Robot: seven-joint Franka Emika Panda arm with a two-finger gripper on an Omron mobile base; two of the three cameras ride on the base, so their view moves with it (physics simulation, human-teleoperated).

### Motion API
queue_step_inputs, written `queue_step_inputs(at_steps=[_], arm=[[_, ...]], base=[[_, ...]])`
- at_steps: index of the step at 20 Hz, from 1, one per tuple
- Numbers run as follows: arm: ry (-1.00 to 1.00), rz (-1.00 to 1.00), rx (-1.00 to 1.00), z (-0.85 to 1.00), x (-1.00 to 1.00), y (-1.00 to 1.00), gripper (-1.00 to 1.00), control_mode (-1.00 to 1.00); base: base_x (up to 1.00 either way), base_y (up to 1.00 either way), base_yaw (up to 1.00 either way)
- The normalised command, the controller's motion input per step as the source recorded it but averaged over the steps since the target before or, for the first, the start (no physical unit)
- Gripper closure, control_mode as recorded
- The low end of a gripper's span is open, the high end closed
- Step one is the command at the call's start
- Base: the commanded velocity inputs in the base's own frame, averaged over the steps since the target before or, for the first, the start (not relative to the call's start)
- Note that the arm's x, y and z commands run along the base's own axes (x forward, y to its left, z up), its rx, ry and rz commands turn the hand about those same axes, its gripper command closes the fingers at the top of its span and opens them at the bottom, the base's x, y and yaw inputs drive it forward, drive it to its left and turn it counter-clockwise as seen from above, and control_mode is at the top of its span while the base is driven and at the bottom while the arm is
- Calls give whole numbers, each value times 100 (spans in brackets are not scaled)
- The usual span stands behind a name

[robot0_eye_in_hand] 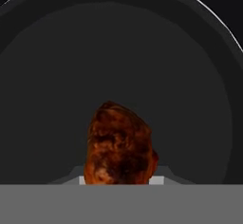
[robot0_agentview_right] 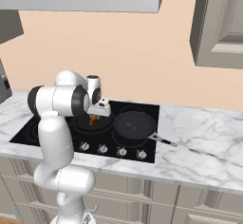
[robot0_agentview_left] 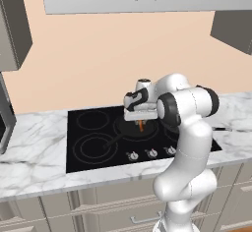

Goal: Place both pans onto different burners. Then place the tomato and the chicken drumstick on different pans.

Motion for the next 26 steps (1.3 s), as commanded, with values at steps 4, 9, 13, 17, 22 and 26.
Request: queue_step_inputs(at_steps=[4,9,13,17,22,26], arm=[[1,0,0,-1,0,0,-100,-100],[0,0,0,0,0,0,-100,-100],[0,0,0,7,0,-3,-100,-100],[-5,0,0,42,-14,0,-100,-100],[-5,0,0,62,-39,0,-100,-100],[-5,0,0,63,-60,-1,-100,-100]], base=[[0,0,0],[0,0,0],[0,0,0],[0,0,0],[0,0,0],[0,0,0]])
